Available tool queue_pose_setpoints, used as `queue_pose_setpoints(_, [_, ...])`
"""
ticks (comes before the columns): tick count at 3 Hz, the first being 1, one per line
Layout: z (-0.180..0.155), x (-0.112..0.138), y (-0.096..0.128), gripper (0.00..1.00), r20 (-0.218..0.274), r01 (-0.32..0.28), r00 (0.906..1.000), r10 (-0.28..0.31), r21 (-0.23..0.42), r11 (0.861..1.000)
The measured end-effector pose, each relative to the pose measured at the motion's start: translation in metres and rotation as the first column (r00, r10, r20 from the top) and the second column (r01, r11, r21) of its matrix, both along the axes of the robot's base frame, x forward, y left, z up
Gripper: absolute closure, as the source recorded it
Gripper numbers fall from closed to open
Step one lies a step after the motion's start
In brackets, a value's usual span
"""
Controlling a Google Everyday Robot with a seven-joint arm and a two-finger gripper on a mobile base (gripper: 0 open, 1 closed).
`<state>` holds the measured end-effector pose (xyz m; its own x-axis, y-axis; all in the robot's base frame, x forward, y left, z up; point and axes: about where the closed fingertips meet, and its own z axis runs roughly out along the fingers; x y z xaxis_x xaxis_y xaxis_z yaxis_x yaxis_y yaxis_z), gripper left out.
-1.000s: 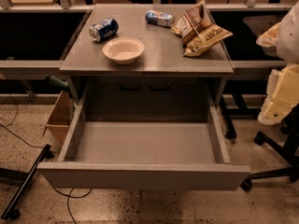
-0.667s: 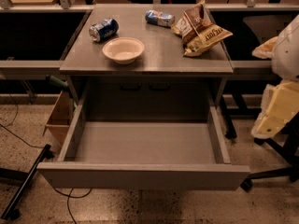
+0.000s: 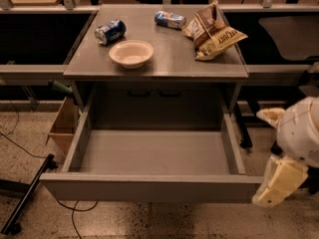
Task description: Close top drawer
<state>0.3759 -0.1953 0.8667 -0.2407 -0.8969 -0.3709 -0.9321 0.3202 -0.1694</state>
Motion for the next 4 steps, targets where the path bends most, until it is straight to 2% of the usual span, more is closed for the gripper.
queue_pose_setpoints(1, [-0.047, -0.026, 0.005, 0.20, -0.026, 0.008, 0.9997, -0.006, 0.100, 0.995])
queue_pose_setpoints(2, [-0.086, -0.037, 0.020, 0.44, -0.063, -0.015, 0.9977, 0.027, 0.177, 0.984])
queue_pose_setpoints(3, [-0.120, -0.036, 0.043, 0.67, -0.107, -0.052, 0.9913, 0.078, 0.225, 0.973])
queue_pose_setpoints(4, [-0.153, -0.027, 0.067, 0.90, -0.161, -0.082, 0.9793, 0.123, 0.238, 0.968])
